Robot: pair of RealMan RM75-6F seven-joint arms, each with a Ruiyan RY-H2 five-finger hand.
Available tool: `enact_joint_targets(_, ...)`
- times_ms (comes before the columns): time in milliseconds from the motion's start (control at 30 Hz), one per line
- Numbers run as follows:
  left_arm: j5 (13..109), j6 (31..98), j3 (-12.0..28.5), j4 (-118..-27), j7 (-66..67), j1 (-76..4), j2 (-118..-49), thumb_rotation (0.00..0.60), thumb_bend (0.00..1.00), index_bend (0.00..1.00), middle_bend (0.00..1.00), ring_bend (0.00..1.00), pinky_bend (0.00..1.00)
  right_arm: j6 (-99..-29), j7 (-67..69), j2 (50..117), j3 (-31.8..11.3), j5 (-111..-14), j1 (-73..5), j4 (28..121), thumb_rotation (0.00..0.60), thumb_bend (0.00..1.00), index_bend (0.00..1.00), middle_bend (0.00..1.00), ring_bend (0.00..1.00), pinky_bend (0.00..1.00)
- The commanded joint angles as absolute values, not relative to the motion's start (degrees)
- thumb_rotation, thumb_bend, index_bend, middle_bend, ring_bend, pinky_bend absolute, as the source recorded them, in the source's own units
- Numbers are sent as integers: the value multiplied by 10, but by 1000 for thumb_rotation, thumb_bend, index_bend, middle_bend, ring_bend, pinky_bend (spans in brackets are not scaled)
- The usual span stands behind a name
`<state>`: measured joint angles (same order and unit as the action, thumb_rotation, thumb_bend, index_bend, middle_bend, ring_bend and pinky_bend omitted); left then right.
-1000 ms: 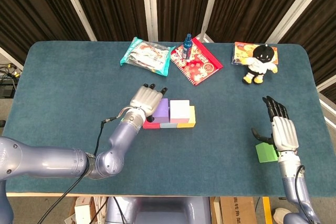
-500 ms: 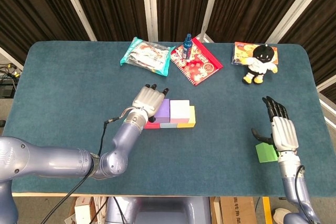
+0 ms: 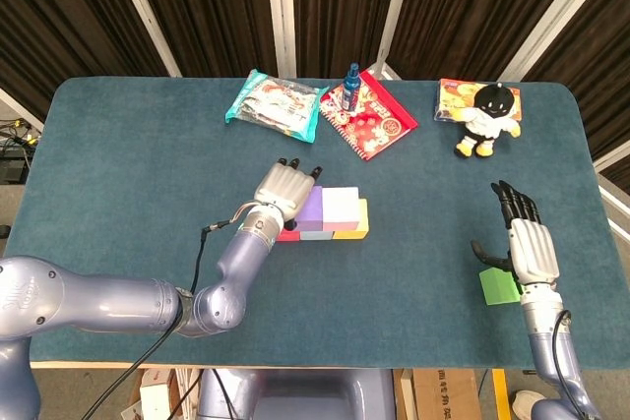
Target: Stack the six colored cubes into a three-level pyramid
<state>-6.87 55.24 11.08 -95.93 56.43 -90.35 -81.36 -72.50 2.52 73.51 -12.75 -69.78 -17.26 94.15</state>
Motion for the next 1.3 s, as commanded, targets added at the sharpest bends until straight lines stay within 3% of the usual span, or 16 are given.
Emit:
enact_joint_targets(33, -71, 554, 110, -960, 567, -904, -815, 600, 365, 46, 388, 86, 137, -725, 26, 735, -127, -698, -173, 941, 600, 329, 0, 0, 0, 0)
enact_joint_targets(1300, -81, 566, 118, -951, 592, -902, -829, 600, 365, 41, 385, 86, 137, -726, 29, 735, -127, -700, -171, 942, 600, 328, 0, 0, 0, 0)
